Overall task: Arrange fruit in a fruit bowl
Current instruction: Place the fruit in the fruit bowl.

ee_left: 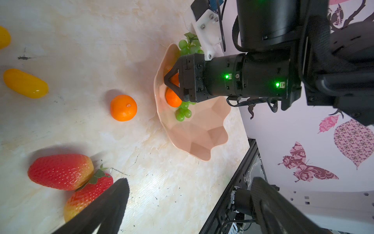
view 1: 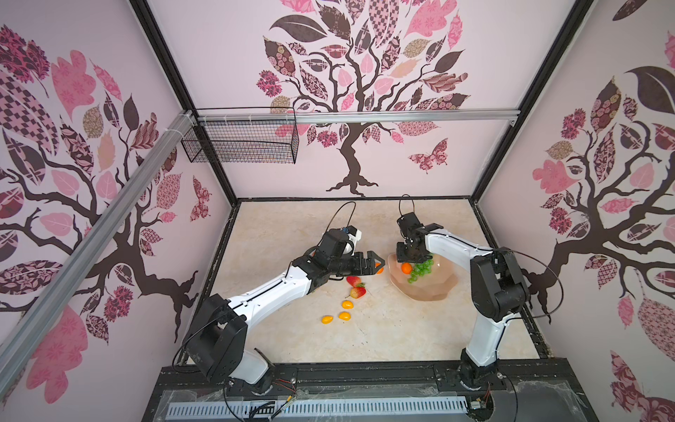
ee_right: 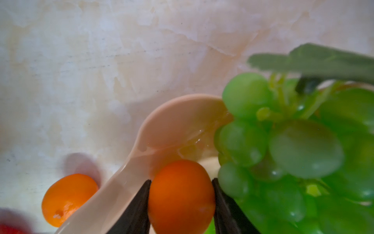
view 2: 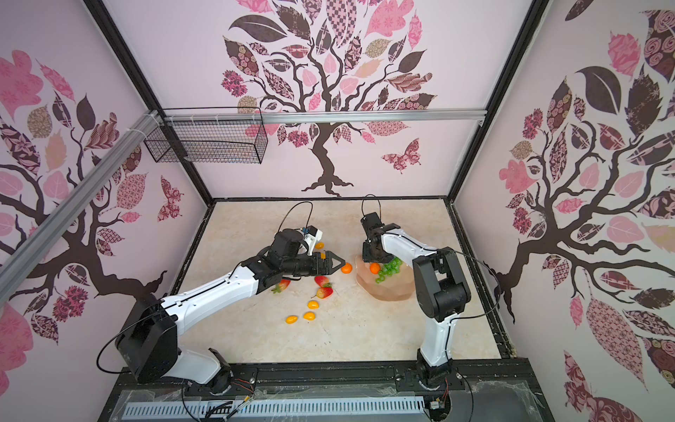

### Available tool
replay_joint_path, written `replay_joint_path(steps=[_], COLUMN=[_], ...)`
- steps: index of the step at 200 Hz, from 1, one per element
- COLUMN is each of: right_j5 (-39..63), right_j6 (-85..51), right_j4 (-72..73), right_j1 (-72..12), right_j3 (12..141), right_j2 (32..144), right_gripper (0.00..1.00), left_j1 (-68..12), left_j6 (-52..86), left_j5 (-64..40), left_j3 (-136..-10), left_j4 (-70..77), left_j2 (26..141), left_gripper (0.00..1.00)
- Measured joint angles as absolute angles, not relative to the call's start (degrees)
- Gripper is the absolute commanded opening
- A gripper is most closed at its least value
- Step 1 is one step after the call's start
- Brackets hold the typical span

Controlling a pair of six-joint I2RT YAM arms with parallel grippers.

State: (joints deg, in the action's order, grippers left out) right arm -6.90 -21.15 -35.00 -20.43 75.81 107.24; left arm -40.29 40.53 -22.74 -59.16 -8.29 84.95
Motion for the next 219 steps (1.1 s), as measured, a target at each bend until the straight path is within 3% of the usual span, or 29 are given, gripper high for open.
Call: replay_joint_path(steps=[88, 219], right_j5=[-6.9, -4.9], right_j6=[-21.0, -20.9], right_j4=[-34.9, -36.6], right_j1=[-20.4, -22.8], right_j3=[75.8, 75.2], right_j2=[107.3, 96.3], right_gripper=[0.61, 0.60], left_j1=[-40.3, -39.8], left_j6=[40.4, 40.1], left_j5=[-22.7, -19.0], left_j3=[-59.2, -59.1], left_j4=[-8.8, -11.7], left_j2=[85.0, 76.9], left_gripper=[0.98, 0.98])
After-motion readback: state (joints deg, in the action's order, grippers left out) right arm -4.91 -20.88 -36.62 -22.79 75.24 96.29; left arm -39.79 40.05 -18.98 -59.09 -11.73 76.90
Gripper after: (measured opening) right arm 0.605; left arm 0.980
